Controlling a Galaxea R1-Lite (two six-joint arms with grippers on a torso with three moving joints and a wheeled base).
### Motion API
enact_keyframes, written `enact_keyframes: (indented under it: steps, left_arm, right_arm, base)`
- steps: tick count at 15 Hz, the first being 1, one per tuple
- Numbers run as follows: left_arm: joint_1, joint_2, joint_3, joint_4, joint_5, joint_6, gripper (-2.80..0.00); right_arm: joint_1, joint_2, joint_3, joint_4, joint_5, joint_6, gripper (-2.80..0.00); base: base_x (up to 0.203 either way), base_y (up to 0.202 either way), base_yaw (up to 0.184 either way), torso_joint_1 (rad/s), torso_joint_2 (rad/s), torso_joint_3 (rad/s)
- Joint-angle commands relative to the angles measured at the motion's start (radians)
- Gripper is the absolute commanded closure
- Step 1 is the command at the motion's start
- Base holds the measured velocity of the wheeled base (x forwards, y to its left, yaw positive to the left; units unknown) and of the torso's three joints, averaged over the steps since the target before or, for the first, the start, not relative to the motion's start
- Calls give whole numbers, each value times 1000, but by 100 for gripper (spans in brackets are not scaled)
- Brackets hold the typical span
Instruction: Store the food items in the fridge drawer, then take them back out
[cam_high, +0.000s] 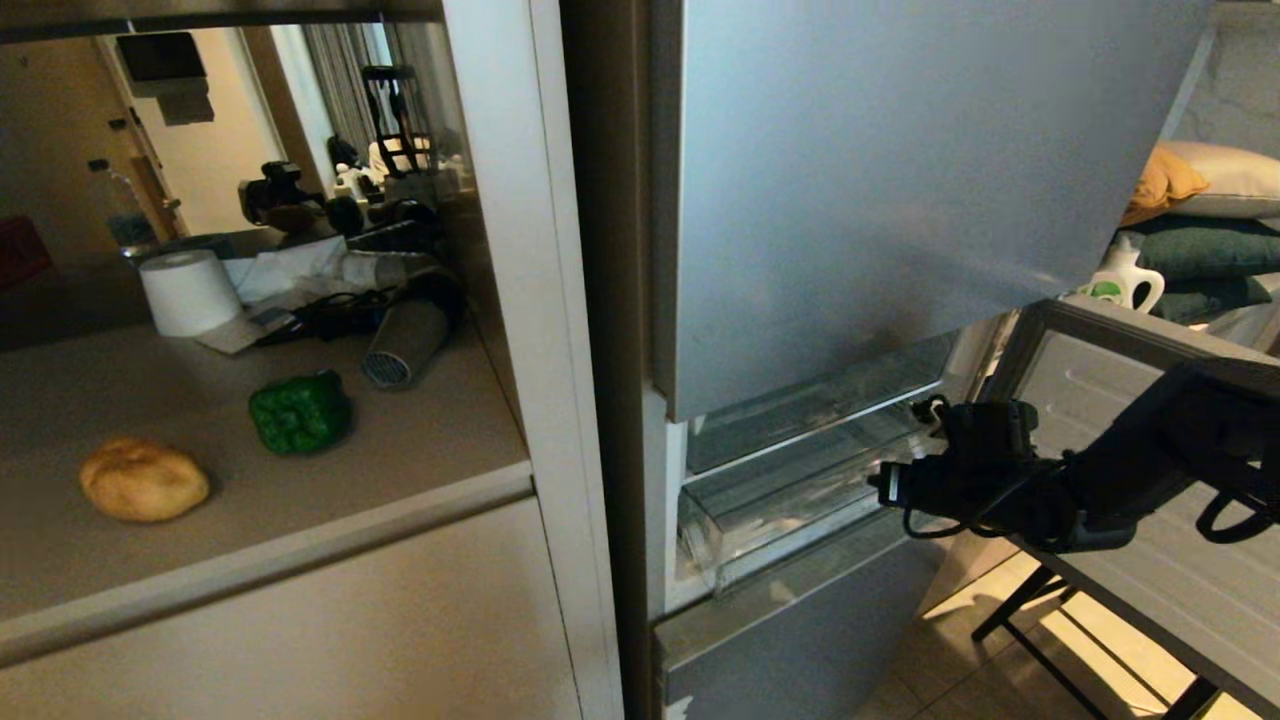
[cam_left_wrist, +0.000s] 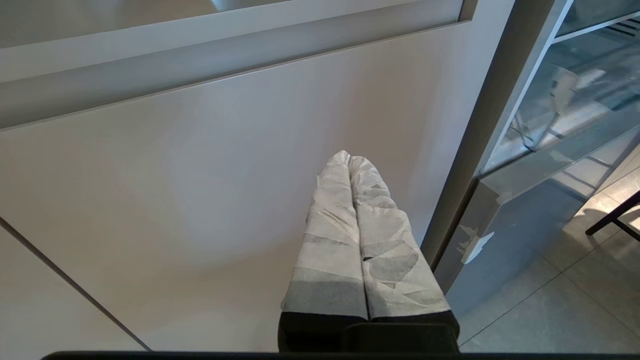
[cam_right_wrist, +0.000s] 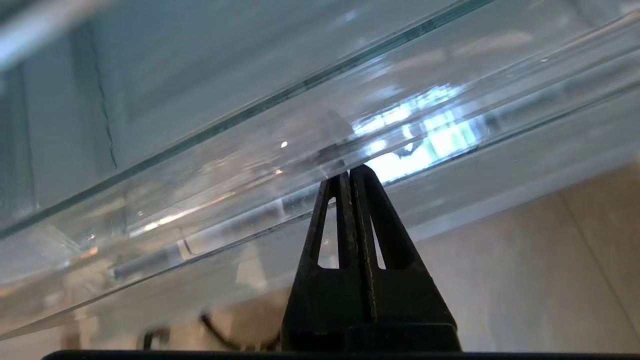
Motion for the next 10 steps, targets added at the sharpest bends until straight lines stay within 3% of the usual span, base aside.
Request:
enact_keyframes:
  steps: [1, 6, 10]
  left_arm:
    - [0, 0, 0, 0, 1, -1, 0]
    - [0, 0, 0, 0, 1, -1, 0]
    - [0, 0, 0, 0, 1, -1, 0]
  right_arm:
    - [2, 20, 5, -12, 1, 1, 0]
    - [-12, -161, 232, -17, 2, 21, 0]
    - [-30, -55, 210, -122, 31, 29, 0]
  base:
    - [0, 0, 0, 0, 0, 0]
    - [0, 0, 0, 0, 0, 0]
    - [0, 0, 0, 0, 0, 0]
